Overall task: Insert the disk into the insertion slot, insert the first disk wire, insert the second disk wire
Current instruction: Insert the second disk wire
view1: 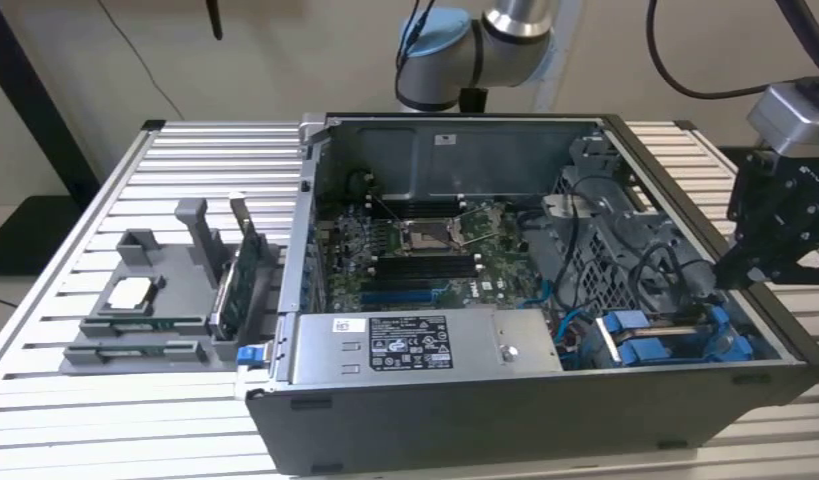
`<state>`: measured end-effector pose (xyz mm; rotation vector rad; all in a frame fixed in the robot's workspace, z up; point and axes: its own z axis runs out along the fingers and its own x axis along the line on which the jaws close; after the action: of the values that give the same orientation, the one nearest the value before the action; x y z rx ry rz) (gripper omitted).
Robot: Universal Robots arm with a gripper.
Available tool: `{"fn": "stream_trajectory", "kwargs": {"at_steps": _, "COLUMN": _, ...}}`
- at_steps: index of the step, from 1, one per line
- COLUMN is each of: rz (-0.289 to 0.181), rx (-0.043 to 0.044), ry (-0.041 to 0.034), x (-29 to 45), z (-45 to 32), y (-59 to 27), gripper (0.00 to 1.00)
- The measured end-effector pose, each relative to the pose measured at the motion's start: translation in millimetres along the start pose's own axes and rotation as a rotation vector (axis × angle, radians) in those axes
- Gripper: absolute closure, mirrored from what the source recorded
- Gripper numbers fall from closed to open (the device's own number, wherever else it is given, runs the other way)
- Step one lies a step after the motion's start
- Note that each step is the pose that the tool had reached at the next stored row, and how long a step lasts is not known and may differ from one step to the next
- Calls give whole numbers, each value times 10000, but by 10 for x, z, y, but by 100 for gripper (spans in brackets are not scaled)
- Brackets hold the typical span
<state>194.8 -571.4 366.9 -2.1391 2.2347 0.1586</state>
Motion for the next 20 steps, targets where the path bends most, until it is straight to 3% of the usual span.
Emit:
{"fn": "stream_trajectory", "kwargs": {"at_steps": 2, "rz": -2, "rx": -3, "ry": -72, "x": 0, "z": -1, "y": 1, "gripper": 77}}
{"fn": "stream_trajectory", "kwargs": {"at_steps": 4, "rz": -3, "rx": -4, "ry": -96, "x": -1, "z": -1, "y": 0, "gripper": 77}}
{"fn": "stream_trajectory", "kwargs": {"at_steps": 10, "rz": -3, "rx": -4, "ry": -106, "x": 0, "z": -1, "y": 0, "gripper": 77}}
{"fn": "stream_trajectory", "kwargs": {"at_steps": 14, "rz": -4, "rx": -5, "ry": -128, "x": 0, "z": 0, "y": 1, "gripper": 89}}
{"fn": "stream_trajectory", "kwargs": {"at_steps": 20, "rz": 1, "rx": -30, "ry": -107, "x": -2, "z": -33, "y": 3, "gripper": 89}}
